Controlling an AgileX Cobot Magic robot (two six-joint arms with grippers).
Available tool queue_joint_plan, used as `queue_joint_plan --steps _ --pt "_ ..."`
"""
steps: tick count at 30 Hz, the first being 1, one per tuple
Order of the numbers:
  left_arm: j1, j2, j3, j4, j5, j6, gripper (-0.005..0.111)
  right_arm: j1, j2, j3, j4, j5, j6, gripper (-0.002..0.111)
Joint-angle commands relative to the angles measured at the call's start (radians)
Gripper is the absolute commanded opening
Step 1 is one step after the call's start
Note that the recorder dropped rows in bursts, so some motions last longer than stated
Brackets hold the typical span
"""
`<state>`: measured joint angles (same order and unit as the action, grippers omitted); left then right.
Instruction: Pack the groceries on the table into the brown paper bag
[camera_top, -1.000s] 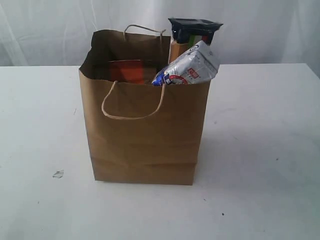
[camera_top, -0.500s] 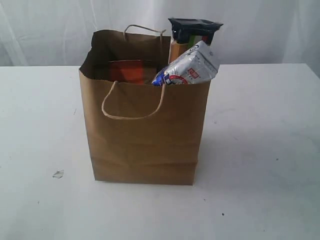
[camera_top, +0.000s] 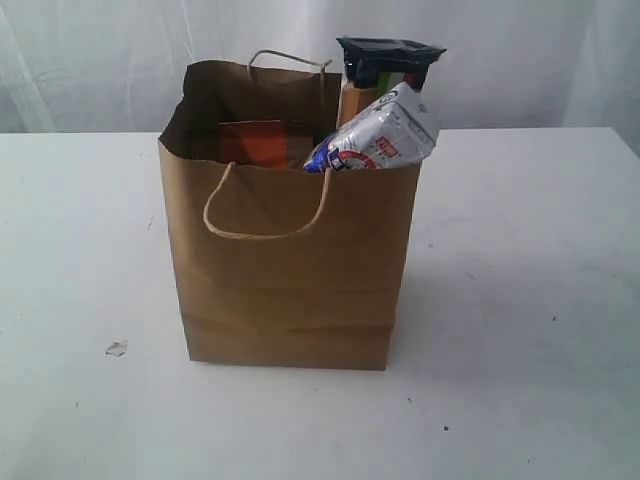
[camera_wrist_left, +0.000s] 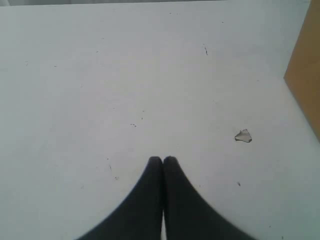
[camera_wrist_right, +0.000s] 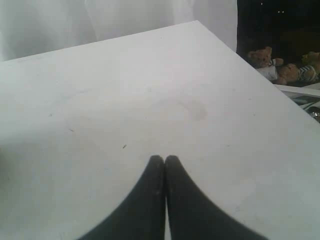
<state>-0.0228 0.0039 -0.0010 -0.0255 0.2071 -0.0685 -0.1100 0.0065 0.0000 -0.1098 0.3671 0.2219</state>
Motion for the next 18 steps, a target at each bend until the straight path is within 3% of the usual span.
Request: queue_joint_plan --steps 1,8,10,18 --pt "0.000 -0.004 0.001 0.001 -0.005 -0.002 0.000 -0.007 -0.006 0.000 0.004 -0.002 0.004 0.000" --pt "0.000 -0.004 0.001 0.001 -0.005 -0.002 0.000 -0.007 -0.006 0.000 0.004 -0.002 0.004 0.000" --pt "0.000 -0.004 0.001 0.033 0.158 -0.010 0.000 -0.007 -0.006 0.000 0.004 -0.002 0.004 0.000" --pt "0.000 -0.004 0.001 0.036 0.144 -0.006 0.000 -0.007 -0.006 0.000 0.004 -0.002 0.004 0.000"
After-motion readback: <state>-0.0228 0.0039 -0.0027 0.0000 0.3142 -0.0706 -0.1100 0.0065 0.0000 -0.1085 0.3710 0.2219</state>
